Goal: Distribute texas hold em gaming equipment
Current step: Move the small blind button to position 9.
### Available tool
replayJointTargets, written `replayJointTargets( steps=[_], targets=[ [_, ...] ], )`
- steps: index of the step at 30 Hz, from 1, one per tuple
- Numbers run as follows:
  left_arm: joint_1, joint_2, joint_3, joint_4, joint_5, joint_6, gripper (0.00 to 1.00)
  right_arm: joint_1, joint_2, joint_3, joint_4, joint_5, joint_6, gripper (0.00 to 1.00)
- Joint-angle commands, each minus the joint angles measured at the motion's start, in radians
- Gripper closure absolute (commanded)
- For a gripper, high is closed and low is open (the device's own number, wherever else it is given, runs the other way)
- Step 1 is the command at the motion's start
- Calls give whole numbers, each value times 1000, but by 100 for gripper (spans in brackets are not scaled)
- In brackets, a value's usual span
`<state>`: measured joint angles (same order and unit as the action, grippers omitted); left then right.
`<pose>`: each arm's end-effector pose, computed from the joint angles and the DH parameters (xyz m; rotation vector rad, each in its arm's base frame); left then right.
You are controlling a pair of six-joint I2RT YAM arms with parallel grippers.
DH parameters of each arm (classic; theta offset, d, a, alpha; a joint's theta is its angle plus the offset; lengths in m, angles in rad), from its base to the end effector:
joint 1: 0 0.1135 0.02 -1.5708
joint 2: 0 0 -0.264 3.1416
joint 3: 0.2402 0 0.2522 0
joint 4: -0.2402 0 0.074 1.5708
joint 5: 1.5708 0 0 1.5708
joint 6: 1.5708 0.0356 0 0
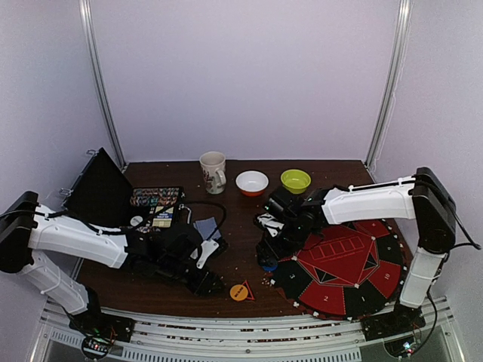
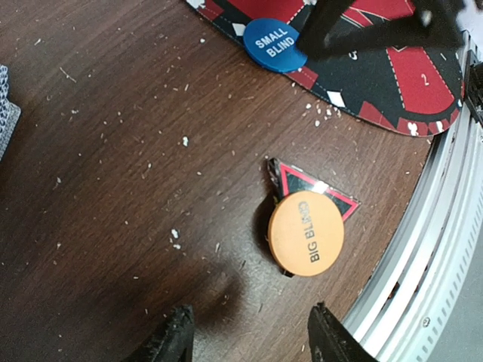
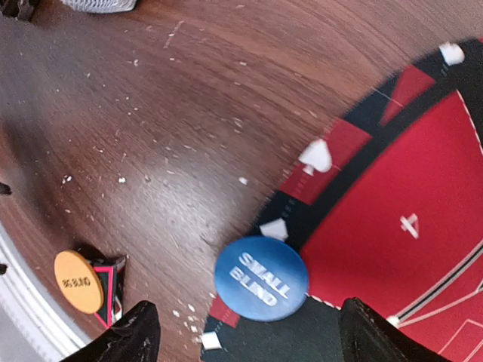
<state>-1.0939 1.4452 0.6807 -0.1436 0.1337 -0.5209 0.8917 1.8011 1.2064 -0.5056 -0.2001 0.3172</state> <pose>0.1209 -0.2443 0.1630 0.8129 2.5418 -0.7866 0.2245 0.2894 0.1859 -0.8586 2.6685 0.6132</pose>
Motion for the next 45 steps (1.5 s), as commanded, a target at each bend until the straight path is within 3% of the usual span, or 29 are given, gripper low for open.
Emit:
replayJointTargets(
  steps=[1,7,13,22,34,39,45],
  targets=[
    [5,-32,-17,19,-10,11,46,67,85,56,-92,216,-27,15],
    [5,-54,-33,18,-27,13,45,121,182,116,-132,287,-54,19],
    [5,-69,-44,17,-35,12,45,120,190,106,-140,311,-47,41],
    [5,-72,-44,13,-36,18,45,121,163,118,-186,292,-46,64],
    [5,-72,-37,15,-49,33,45,96,-13,59,-227,194,13,69],
    [5,-71,-29,14,-57,33,45,-69,-133,-42,-248,218,31,71],
    [5,-84,-35,15,-71,33,44,-514,-312,-226,-232,246,-13,72]
  ],
)
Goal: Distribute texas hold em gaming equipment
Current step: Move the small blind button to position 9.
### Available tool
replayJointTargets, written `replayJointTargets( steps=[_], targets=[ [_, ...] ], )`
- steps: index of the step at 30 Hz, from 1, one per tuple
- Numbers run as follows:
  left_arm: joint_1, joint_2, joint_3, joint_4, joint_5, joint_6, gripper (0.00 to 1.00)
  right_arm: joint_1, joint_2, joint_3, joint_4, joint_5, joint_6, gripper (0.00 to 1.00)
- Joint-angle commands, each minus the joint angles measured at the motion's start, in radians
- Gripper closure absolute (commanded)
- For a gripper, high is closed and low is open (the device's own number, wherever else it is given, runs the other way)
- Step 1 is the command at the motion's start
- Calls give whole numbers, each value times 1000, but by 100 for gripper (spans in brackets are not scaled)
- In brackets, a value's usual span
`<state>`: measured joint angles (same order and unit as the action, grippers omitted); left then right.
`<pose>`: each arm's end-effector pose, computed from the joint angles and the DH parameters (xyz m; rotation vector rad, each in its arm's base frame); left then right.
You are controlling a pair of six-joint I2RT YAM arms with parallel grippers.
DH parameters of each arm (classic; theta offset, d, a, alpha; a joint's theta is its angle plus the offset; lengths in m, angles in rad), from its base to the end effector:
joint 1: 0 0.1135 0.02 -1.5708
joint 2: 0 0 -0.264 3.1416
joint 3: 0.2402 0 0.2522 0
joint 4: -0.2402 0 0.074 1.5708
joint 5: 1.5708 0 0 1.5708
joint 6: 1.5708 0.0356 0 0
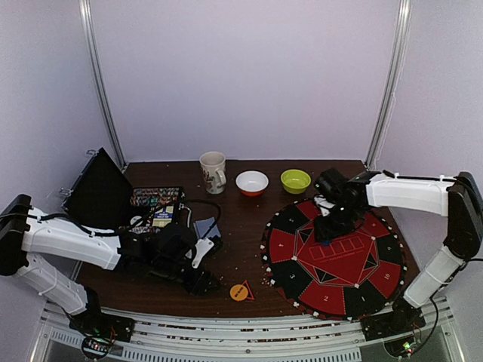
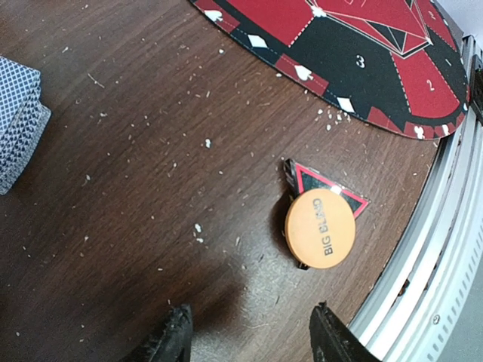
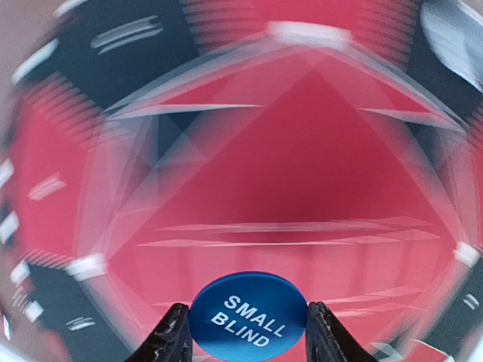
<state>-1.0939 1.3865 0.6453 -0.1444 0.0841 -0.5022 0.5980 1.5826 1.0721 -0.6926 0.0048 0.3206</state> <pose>0.1177 -0.2342 0.1671 0.8022 2.4968 -0.7467 0.2526 0.1719 0.2079 -0.3860 2.7745 0.2249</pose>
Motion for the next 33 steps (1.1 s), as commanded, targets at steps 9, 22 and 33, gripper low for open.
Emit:
replayJointTargets(
  steps=[9,22,33],
  targets=[
    [9,-21,46,-43,-41,70,44,-699,-124,-97,-58,-89,-54,79],
    [55,34,172,-107,-82,188,44,-982,-231,-288,-120,-5,136,85],
    [103,-9,131,-116,-79,249,43,-1029,-106,-308,-48,35,128,74]
  ],
)
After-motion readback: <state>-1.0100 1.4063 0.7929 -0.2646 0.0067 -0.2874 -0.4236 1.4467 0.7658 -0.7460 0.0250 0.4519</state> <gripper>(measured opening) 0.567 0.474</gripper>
